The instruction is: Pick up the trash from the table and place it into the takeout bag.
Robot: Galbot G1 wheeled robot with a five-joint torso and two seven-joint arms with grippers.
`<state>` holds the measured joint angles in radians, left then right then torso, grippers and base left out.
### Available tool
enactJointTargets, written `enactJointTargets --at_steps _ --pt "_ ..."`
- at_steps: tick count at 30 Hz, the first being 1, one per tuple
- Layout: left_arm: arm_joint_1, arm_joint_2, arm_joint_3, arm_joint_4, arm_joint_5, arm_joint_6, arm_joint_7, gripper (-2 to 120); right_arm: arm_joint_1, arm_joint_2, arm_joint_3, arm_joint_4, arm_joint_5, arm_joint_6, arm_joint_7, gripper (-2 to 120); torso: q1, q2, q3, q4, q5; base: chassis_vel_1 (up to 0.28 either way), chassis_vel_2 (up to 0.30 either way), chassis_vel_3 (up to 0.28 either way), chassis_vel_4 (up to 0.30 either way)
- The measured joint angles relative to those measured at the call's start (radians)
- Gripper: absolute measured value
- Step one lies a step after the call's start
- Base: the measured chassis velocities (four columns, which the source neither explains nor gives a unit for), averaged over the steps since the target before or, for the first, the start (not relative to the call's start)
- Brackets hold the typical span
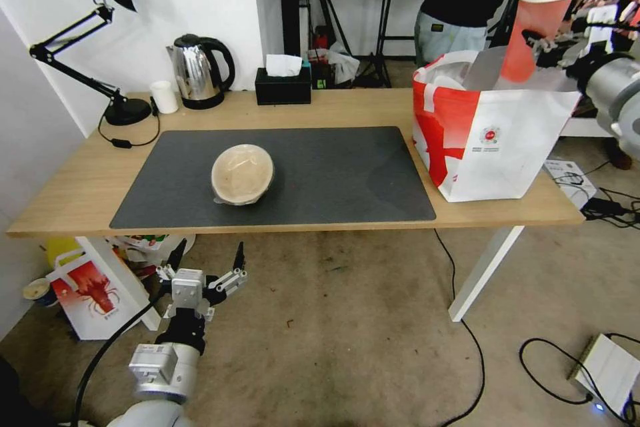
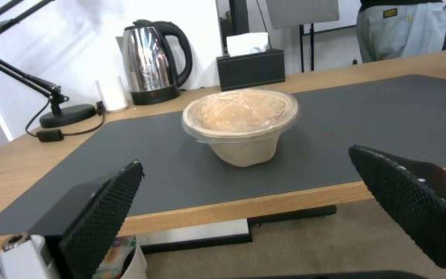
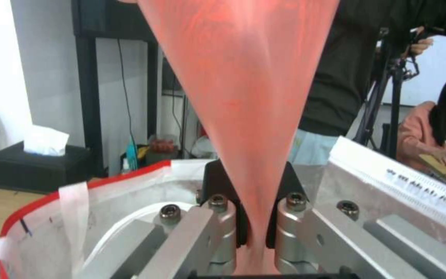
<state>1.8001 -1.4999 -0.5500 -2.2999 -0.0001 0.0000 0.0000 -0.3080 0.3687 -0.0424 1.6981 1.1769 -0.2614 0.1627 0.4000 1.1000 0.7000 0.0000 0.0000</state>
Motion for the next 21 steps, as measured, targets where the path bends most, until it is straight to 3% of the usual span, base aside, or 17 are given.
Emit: enactJointTargets --at_steps 21 --pt "0.0 0.0 0.0 0.0 0.0 0.0 0.0 100 -0.013 0.085 -0.041 -0.087 -0.068 0.007 -0.001 3 0.0 0.0 0.0 0.0001 0.0 0.0 0.0 0.0 0.0"
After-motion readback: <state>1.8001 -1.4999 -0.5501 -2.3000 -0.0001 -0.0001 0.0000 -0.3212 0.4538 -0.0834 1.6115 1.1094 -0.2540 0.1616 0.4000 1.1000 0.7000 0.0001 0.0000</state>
